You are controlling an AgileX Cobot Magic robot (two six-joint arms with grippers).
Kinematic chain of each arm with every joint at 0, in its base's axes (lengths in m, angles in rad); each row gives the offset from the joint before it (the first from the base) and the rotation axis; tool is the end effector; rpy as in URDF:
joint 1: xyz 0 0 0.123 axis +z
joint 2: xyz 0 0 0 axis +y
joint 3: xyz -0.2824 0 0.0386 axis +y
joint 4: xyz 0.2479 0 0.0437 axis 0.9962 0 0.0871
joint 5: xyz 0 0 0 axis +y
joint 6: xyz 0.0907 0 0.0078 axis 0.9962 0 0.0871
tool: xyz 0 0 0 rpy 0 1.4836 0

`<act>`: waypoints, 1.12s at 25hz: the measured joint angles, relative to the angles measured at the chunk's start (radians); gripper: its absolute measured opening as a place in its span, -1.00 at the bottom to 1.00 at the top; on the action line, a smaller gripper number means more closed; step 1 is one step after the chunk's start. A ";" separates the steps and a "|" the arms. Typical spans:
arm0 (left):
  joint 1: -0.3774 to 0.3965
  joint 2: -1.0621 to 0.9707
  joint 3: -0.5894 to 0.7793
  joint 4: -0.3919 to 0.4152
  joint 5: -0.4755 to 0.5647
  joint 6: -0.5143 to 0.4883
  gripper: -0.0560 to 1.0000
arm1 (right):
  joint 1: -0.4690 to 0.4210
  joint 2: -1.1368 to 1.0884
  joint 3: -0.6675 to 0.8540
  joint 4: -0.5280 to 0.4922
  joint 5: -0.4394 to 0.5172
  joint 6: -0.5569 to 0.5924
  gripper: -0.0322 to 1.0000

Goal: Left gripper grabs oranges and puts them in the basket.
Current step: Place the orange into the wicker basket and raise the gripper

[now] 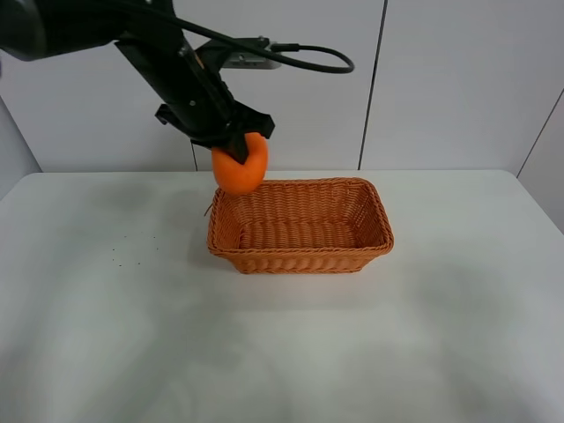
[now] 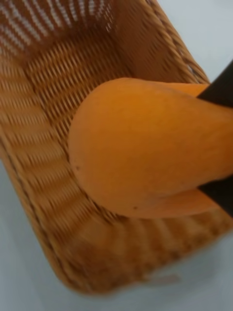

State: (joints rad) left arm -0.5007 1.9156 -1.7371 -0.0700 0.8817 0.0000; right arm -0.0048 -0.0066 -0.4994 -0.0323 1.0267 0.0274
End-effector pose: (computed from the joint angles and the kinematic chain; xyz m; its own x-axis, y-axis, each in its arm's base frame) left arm 0.3789 -0.2130 0.2996 -0.7463 0.3577 -0.5613 0.4733 0.8782 -0.0697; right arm -0.0045 -0.0025 0.2798 -0.4195 0.0127 -0.9077 0.0344 0.9994 -0.0019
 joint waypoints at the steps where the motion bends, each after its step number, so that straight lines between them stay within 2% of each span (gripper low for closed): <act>1: -0.013 0.031 -0.037 0.000 0.003 0.000 -0.46 | 0.000 0.000 0.000 0.000 0.000 0.000 0.41; 5: -0.063 0.162 -0.192 -0.001 0.007 -0.016 -0.46 | 0.000 0.000 0.000 0.000 0.000 0.000 0.41; 9: -0.106 0.266 -0.291 -0.007 0.006 -0.016 -0.46 | 0.000 0.000 0.000 0.000 0.000 0.000 0.41; 22: -0.116 0.456 -0.303 0.020 0.008 -0.016 -0.44 | 0.000 0.000 0.000 0.000 0.000 0.000 0.41; 24: -0.116 0.456 -0.303 0.021 0.008 -0.016 -0.19 | 0.000 0.000 0.000 0.000 0.000 0.000 0.41; 28: -0.116 0.456 -0.303 0.022 0.012 -0.016 0.56 | 0.000 0.000 0.000 0.000 0.000 0.000 0.41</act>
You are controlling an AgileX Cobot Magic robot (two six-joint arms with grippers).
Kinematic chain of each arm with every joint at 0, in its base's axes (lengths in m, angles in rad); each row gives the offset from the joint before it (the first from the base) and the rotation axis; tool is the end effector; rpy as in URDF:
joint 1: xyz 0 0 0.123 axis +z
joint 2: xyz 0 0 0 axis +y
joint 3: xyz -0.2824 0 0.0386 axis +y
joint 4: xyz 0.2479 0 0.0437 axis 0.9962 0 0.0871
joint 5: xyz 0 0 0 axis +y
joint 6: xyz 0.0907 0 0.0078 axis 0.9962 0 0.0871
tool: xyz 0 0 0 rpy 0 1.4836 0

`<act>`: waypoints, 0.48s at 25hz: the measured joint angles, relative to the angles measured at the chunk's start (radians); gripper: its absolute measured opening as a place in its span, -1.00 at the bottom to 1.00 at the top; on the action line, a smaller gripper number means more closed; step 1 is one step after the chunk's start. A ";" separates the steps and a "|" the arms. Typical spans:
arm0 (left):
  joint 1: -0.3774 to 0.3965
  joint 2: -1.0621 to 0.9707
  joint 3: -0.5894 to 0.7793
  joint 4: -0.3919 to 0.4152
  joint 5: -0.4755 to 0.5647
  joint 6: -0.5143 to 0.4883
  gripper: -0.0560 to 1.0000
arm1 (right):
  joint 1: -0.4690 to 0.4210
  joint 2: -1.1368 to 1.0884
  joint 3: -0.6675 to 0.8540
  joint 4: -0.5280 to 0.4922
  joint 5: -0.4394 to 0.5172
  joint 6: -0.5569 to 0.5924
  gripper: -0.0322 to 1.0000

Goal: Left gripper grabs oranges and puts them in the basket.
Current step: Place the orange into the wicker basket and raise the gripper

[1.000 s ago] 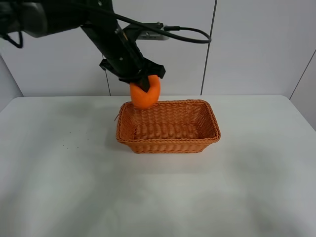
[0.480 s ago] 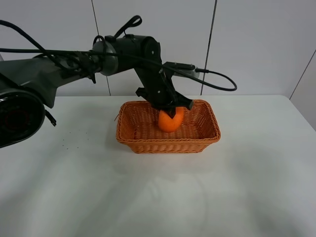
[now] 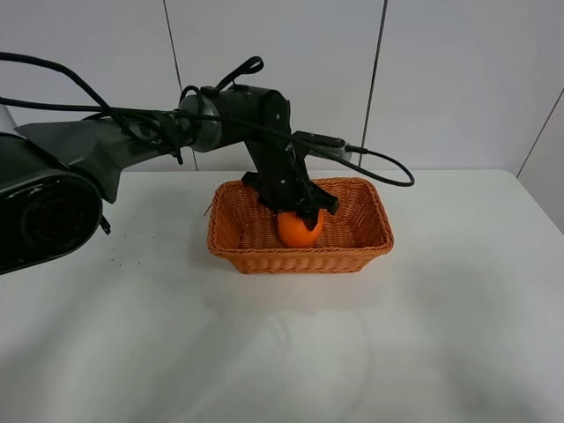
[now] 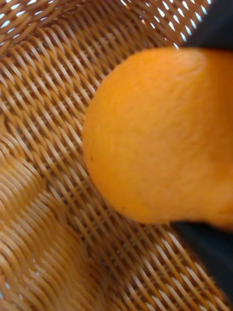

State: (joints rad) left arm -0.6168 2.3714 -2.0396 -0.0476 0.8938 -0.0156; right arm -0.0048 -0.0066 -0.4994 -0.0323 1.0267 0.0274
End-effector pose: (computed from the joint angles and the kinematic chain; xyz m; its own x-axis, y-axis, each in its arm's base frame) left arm 0.4192 -0.3014 0.1699 -0.7665 0.4879 -0.4176 0.5565 0.8292 -0.0527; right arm -0.0045 -0.0025 0.2798 -0.4195 0.0127 -0.9077 0.0344 0.9994 -0.0019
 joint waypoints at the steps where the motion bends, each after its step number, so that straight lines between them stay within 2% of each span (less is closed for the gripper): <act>1: 0.000 0.000 0.000 0.000 0.005 0.000 0.64 | 0.000 0.000 0.000 0.000 0.000 0.000 0.41; 4: 0.000 0.000 -0.001 0.000 0.022 0.003 0.76 | 0.000 0.000 0.000 0.000 0.000 0.000 0.41; 9: 0.000 -0.010 -0.034 0.004 0.071 0.041 0.79 | 0.000 0.000 0.000 0.000 0.000 0.000 0.41; 12: 0.000 -0.038 -0.095 0.048 0.112 0.050 0.80 | 0.000 0.000 0.000 0.000 0.000 0.000 0.41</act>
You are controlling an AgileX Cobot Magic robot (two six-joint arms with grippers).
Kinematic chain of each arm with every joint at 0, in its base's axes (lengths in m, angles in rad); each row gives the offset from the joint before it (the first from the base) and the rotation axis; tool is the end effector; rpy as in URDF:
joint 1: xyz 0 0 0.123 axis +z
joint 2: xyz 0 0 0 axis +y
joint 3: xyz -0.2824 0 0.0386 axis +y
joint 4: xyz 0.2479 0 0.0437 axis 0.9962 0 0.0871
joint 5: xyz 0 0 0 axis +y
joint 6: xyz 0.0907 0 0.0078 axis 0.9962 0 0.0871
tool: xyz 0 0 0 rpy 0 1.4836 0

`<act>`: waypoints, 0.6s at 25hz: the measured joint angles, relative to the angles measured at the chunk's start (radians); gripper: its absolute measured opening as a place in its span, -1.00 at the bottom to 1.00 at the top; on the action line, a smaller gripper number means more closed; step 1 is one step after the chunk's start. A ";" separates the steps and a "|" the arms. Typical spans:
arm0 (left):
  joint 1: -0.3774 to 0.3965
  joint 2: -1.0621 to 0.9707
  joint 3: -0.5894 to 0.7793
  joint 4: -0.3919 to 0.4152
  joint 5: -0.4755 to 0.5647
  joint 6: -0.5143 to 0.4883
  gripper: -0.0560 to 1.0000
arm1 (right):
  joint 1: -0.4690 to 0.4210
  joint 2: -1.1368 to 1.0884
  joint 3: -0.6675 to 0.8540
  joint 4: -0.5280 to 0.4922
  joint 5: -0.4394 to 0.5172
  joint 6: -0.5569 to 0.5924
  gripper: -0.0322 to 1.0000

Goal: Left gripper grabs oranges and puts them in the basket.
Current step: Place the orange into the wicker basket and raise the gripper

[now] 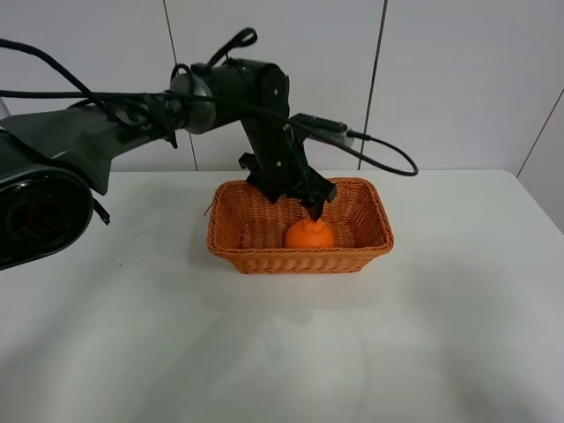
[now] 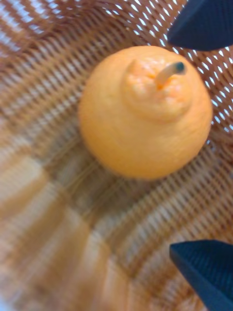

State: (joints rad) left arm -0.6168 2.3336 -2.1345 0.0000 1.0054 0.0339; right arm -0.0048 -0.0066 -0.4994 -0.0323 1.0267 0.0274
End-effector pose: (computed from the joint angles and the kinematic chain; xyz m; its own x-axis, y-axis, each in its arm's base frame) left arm 0.4196 -0.2976 0.2124 -0.7133 0.5473 -0.4379 0.6029 0.7976 0.0148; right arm -0.0045 -0.0025 0.2798 -0.4195 0.0127 -0.9077 0.0344 0.9994 -0.0019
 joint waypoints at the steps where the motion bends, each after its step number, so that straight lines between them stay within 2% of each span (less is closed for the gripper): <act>1: 0.000 -0.010 -0.030 0.012 0.017 0.001 0.80 | 0.000 0.000 0.000 0.000 0.000 0.000 0.41; 3: 0.004 -0.030 -0.083 0.039 0.054 0.003 0.80 | 0.000 0.000 0.000 0.000 0.000 0.000 0.41; 7: 0.030 -0.080 -0.117 0.037 0.093 0.003 0.80 | 0.000 0.000 0.000 0.000 0.000 0.000 0.41; 15: 0.148 -0.095 -0.110 0.023 0.109 0.002 0.80 | 0.000 0.000 0.000 0.000 0.000 0.000 0.41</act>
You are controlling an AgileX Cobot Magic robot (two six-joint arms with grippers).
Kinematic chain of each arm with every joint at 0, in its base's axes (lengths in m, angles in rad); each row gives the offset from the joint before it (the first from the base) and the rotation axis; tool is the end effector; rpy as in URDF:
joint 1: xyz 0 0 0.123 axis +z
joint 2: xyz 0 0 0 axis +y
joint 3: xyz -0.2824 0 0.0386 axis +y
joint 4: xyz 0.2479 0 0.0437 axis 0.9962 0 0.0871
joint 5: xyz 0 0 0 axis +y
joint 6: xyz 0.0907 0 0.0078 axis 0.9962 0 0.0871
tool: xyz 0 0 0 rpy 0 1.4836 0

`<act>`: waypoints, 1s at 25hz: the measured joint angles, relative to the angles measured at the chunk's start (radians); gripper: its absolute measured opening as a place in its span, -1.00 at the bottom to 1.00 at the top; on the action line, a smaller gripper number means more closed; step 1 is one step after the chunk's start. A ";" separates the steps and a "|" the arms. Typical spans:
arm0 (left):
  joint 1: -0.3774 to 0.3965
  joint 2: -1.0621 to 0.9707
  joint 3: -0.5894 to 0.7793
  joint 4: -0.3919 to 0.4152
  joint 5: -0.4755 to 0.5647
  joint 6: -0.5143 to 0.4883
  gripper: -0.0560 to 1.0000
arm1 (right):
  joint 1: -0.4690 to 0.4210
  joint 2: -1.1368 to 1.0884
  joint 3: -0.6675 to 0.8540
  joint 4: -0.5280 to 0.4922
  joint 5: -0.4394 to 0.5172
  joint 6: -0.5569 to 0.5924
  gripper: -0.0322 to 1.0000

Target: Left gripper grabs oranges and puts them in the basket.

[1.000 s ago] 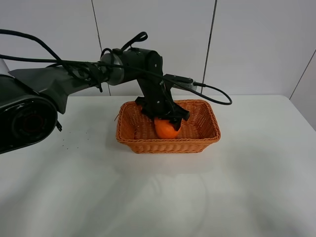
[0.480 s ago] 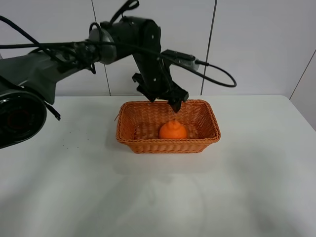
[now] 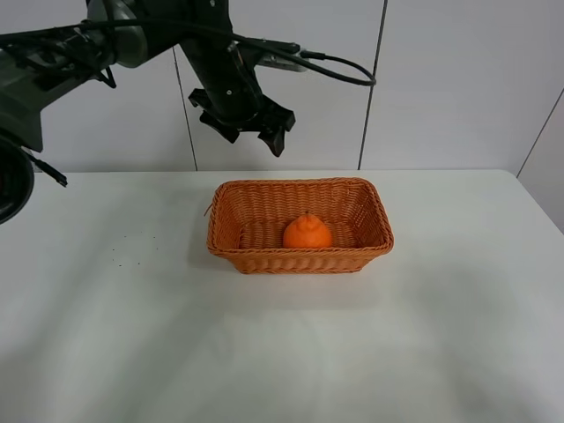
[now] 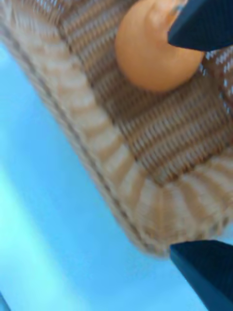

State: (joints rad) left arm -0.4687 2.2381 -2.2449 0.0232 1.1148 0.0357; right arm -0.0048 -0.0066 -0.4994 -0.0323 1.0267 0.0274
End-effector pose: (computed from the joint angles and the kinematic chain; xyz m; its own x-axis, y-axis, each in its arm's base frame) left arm 0.4471 -0.2242 0.2887 -0.7395 0.4258 -0.5214 0.4764 0.8783 0.0417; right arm -0.0045 -0.0025 0.2798 -0.4195 0.0127 -0.9077 0.0344 0.9994 -0.0019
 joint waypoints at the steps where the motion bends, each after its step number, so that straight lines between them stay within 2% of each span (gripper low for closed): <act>1: 0.025 0.000 0.006 0.000 -0.002 0.001 0.80 | 0.000 0.000 0.000 0.000 0.000 0.000 0.41; 9: 0.276 0.000 0.067 0.002 -0.033 0.023 0.80 | 0.000 0.000 0.000 0.000 0.000 0.000 0.41; 15: 0.424 0.000 0.137 0.004 -0.048 0.024 0.80 | 0.000 0.000 0.000 0.000 0.000 0.000 0.41; 20: 0.476 0.000 0.163 0.004 -0.049 0.025 0.80 | 0.000 0.000 0.000 0.000 0.000 0.000 0.41; 25: 0.480 -0.016 0.185 0.004 -0.037 0.025 0.80 | 0.000 0.000 0.000 0.000 0.000 0.000 0.41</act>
State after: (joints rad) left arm 0.0109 2.2224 -2.0599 0.0271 1.0777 0.0603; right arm -0.0048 -0.0066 -0.4994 -0.0323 1.0267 0.0274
